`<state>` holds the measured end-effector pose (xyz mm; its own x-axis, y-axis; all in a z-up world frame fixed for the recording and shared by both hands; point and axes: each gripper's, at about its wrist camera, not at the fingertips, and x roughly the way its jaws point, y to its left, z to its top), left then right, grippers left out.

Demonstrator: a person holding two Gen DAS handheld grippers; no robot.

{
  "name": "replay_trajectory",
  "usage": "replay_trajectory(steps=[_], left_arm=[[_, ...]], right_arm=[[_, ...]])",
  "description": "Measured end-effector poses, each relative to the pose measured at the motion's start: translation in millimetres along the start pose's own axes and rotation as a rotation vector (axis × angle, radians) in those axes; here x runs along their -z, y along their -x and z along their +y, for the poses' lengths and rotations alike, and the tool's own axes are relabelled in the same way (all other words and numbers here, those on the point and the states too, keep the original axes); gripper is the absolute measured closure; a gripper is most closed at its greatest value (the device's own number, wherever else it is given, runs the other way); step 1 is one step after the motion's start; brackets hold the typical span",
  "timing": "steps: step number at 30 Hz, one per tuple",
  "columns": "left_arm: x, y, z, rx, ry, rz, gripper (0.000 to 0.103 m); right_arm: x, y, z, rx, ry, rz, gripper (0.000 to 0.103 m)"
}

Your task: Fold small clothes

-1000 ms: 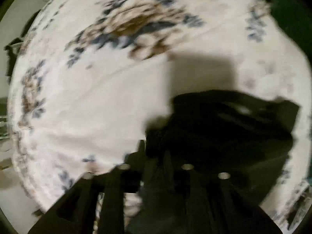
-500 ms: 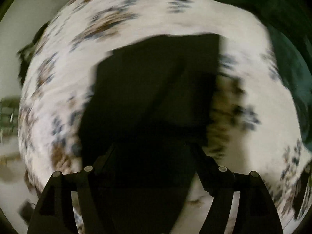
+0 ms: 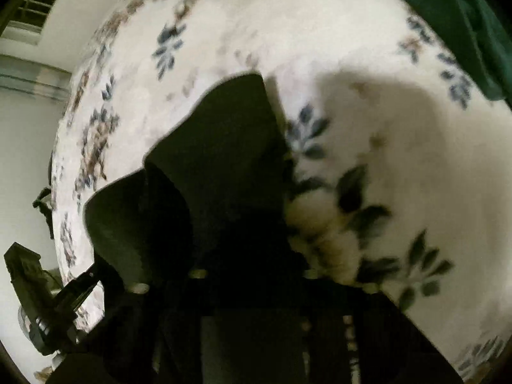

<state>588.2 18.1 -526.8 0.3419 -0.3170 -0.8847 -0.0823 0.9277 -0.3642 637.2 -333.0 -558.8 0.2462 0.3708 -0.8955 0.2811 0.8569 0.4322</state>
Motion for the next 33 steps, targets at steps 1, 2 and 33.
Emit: replay_trajectory(steps=[1, 2, 33], left_arm=[[0, 0, 5, 0.002, 0.003, 0.0, 0.097], [-5, -7, 11, 0.0, 0.021, 0.012, 0.097], [306, 175, 62, -0.033, 0.163, 0.288, 0.023]], right_arm=[[-3, 3, -4, -0.005, -0.014, -0.009, 0.086], [-5, 4, -10, -0.013, -0.035, -0.014, 0.086], [363, 118, -83, 0.001, -0.047, 0.417, 0.036]])
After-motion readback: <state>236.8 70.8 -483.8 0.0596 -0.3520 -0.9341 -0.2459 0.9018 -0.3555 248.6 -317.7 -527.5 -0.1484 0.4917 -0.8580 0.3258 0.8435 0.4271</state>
